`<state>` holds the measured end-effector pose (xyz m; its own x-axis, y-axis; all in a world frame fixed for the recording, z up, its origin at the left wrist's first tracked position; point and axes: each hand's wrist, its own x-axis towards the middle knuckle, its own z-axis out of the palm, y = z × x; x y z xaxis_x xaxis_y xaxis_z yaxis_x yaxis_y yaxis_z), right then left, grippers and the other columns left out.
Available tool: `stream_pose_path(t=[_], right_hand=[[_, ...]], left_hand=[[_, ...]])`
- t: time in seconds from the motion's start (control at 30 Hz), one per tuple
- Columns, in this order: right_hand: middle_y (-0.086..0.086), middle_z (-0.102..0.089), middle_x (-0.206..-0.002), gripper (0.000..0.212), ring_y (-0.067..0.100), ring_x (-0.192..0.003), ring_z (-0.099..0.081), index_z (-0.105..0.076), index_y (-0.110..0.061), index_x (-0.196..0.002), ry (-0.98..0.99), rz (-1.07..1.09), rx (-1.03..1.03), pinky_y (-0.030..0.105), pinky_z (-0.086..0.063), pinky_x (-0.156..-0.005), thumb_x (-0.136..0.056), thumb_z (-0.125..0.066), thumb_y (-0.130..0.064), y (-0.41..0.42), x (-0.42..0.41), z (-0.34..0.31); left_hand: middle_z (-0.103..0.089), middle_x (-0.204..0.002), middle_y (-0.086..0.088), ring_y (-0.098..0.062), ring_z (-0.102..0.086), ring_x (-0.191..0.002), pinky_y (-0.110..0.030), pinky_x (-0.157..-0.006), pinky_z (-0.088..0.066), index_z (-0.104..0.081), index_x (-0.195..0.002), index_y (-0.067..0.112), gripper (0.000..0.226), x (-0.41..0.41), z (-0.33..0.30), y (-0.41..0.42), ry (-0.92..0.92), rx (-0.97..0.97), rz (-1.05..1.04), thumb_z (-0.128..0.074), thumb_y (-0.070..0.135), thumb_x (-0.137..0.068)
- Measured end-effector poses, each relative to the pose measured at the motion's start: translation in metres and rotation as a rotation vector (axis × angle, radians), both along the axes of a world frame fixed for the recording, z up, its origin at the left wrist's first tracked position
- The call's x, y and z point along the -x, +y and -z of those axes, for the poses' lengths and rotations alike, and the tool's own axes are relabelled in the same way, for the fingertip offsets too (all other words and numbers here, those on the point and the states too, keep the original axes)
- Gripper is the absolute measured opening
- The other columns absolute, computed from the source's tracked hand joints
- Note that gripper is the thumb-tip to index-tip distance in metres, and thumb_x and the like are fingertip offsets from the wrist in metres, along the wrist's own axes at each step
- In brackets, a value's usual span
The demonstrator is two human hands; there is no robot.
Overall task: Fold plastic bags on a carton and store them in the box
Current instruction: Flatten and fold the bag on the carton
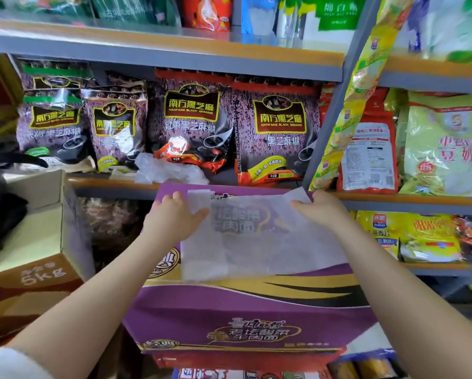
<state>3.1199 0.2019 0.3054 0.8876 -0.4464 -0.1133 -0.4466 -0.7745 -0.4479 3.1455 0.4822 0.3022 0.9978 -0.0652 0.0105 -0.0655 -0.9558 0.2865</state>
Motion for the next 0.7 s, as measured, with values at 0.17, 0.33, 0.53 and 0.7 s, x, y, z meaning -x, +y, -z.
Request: stream_pose_path(t=[0.17, 0.33, 0.53, 0.7], right_hand=[[0.022, -0.06, -0.113, 0.043, 0.036, -0.104, -0.057, -0.058, 0.003, -0.106, -0.065, 0.031, 0.008, 0.034, -0.039, -0.072, -0.089, -0.056, -0.036, 0.008, -0.019, 0.011], [0.012, -0.07, -0.097, 0.025, 0.033, -0.09, -0.063, -0.071, -0.013, -0.096, -0.131, 0.026, -0.083, 0.033, -0.049, -0.069, -0.076, -0.06, -0.023, 0.0, -0.03, 0.025], [0.02, -0.058, -0.124, 0.041, 0.037, -0.114, -0.053, -0.053, -0.002, -0.121, -0.257, 0.116, -0.002, 0.038, -0.044, -0.088, -0.086, -0.059, -0.023, -0.015, -0.05, 0.016], [0.005, -0.011, -0.158, 0.074, 0.026, -0.145, -0.01, -0.013, -0.016, -0.149, -0.218, -0.308, 0.395, 0.039, -0.012, -0.116, -0.092, -0.047, -0.047, 0.015, -0.013, -0.002]], left_hand=[[-0.058, -0.108, -0.021, -0.038, -0.055, -0.099, -0.036, -0.071, -0.039, -0.042, -0.119, -0.002, 0.051, -0.022, 0.006, -0.013, 0.012, 0.287, -0.021, -0.057, 0.035, -0.088], [-0.061, -0.09, -0.013, -0.028, -0.056, -0.085, -0.026, -0.064, -0.036, -0.059, -0.099, 0.002, 0.017, -0.044, 0.012, -0.023, -0.012, 0.442, 0.005, -0.06, 0.007, -0.082], [-0.056, -0.085, -0.019, -0.03, -0.052, -0.08, -0.03, -0.065, -0.038, -0.056, -0.092, 0.006, 0.015, -0.077, 0.009, -0.047, -0.093, 0.402, 0.087, -0.05, -0.004, -0.082], [-0.052, -0.127, -0.019, -0.04, -0.05, -0.114, -0.046, -0.087, -0.046, -0.055, -0.12, 0.002, 0.044, -0.027, 0.017, -0.042, -0.253, 0.222, 0.401, -0.044, 0.029, -0.088]])
